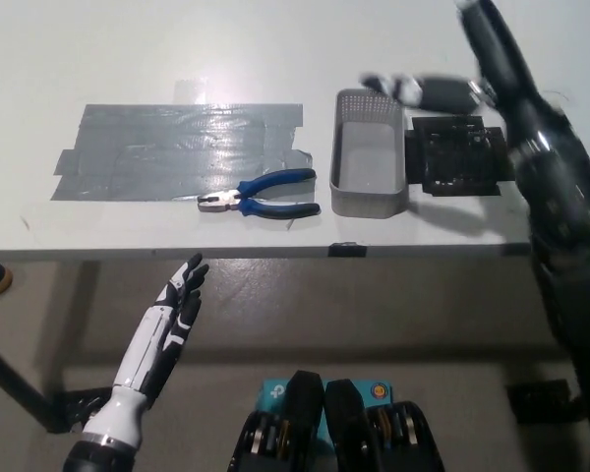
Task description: The robot picks the blue plier placed on top of the container and places it on the grey area of the table
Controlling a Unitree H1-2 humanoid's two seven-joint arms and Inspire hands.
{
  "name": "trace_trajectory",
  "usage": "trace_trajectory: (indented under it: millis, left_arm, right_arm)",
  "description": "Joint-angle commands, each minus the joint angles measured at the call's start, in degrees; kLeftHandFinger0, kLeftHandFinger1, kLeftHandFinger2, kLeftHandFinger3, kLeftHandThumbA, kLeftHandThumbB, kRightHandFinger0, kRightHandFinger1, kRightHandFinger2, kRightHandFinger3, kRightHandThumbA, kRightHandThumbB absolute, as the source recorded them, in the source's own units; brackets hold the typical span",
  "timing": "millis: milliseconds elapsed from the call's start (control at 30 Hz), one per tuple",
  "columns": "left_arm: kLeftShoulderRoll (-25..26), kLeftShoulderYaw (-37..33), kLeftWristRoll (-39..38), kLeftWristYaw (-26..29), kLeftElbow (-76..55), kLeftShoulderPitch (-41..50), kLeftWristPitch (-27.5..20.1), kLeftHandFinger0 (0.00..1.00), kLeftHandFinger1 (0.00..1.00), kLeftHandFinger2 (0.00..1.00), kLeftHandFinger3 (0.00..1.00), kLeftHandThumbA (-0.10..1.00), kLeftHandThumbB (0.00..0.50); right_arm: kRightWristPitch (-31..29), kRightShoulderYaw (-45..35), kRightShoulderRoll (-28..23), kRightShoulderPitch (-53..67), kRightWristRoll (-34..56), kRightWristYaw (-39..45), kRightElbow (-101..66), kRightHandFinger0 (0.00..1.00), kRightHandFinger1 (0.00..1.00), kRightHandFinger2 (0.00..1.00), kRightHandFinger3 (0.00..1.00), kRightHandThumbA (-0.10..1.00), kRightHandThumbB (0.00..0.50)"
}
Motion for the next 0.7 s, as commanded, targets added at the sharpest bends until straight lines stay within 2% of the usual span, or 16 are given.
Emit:
trace_trajectory:
  millis: [0,100,133,233,267,300,333,400,433,500,533,567,633,667]
  left_arm:
    - [-1.1,0.6,2.0,3.2,0.0,-5.0,-4.0,1.00,1.00,1.00,1.00,0.99,0.133]
    - [-1.0,0.6,2.1,3.1,-0.5,-3.8,-4.0,1.00,1.00,1.00,1.00,0.99,0.139]
    - [-1.0,0.7,1.9,3.1,-0.6,-3.7,-3.9,1.00,1.00,1.00,1.00,1.00,0.147]
    - [-0.8,0.9,1.9,3.0,-1.4,-2.3,-4.0,1.00,1.00,1.00,1.00,1.00,0.151]
    - [-0.7,1.0,1.8,3.0,-1.5,-1.9,-4.1,1.00,1.00,1.00,1.00,1.00,0.152]
    - [-0.7,1.0,1.7,3.0,-1.7,-1.4,-4.3,1.00,1.00,1.00,1.00,1.00,0.150]
    - [-0.7,0.9,1.7,2.9,-1.9,-0.7,-4.5,1.00,1.00,1.00,1.00,1.00,0.148]
    - [-0.7,0.9,1.5,2.6,-2.3,0.5,-4.6,1.00,1.00,1.00,1.00,1.00,0.144]
    - [-0.7,0.9,1.4,2.4,-2.7,1.2,-4.3,1.00,1.00,1.00,1.00,0.99,0.143]
    - [-0.5,0.8,1.5,2.2,-3.1,2.5,-4.5,1.00,1.00,1.00,1.00,0.99,0.146]
    - [-0.5,0.8,1.4,2.1,-3.3,3.2,-4.7,1.00,1.00,1.00,1.00,0.99,0.147]
    - [-0.5,0.8,1.6,2.3,-3.5,3.7,-4.6,1.00,1.00,1.00,1.00,0.99,0.146]
    - [-0.5,0.8,1.7,2.3,-4.0,5.0,-4.6,1.00,1.00,1.00,1.00,0.99,0.150]
    - [-0.5,0.8,1.7,2.3,-4.1,5.6,-4.6,1.00,1.00,1.00,1.00,0.99,0.159]
  right_arm:
    - [10.0,-12.7,-4.0,13.4,28.5,-3.1,-48.9,1.00,1.00,1.00,1.00,1.00,0.243]
    - [9.4,-10.7,-1.3,18.3,27.0,-3.7,-50.3,1.00,1.00,1.00,1.00,1.00,0.269]
    - [8.0,-9.5,0.0,20.9,26.7,-3.7,-49.6,1.00,1.00,1.00,1.00,1.00,0.231]
    - [4.6,-6.6,3.7,27.1,24.6,-3.2,-44.9,1.00,1.00,1.00,1.00,1.00,0.259]
    - [2.8,-5.9,4.6,28.9,23.2,-2.9,-42.0,1.00,1.00,1.00,1.00,1.00,0.243]
    - [-0.3,-5.1,5.0,30.7,21.1,-2.4,-37.4,1.00,1.00,1.00,1.00,1.00,0.171]
    - [-1.5,-4.9,5.1,31.8,19.7,-2.2,-35.3,1.00,1.00,1.00,1.00,1.00,0.147]
    - [-4.8,-4.8,5.6,33.6,18.8,-1.6,-28.7,1.00,1.00,1.00,1.00,1.00,0.018]
    - [-7.0,-4.9,6.2,34.4,19.9,-1.2,-24.3,1.00,1.00,1.00,1.00,1.00,0.001]
    - [-8.2,-4.8,7.2,35.9,18.7,-1.4,-21.2,1.00,1.00,1.00,1.00,1.00,0.000]
    - [-7.1,-4.9,8.2,36.7,17.9,-1.9,-20.5,1.00,1.00,1.00,1.00,1.00,0.029]
    - [-7.1,-4.6,8.5,37.3,17.7,-1.6,-18.9,1.00,1.00,1.00,1.00,1.00,0.018]
    - [-5.7,-4.2,8.8,38.7,18.1,-0.9,-17.7,1.00,1.00,1.00,1.00,1.00,0.067]
    - [-5.2,-3.9,8.9,39.4,18.5,-0.4,-17.4,1.00,1.00,1.00,1.00,1.00,0.062]
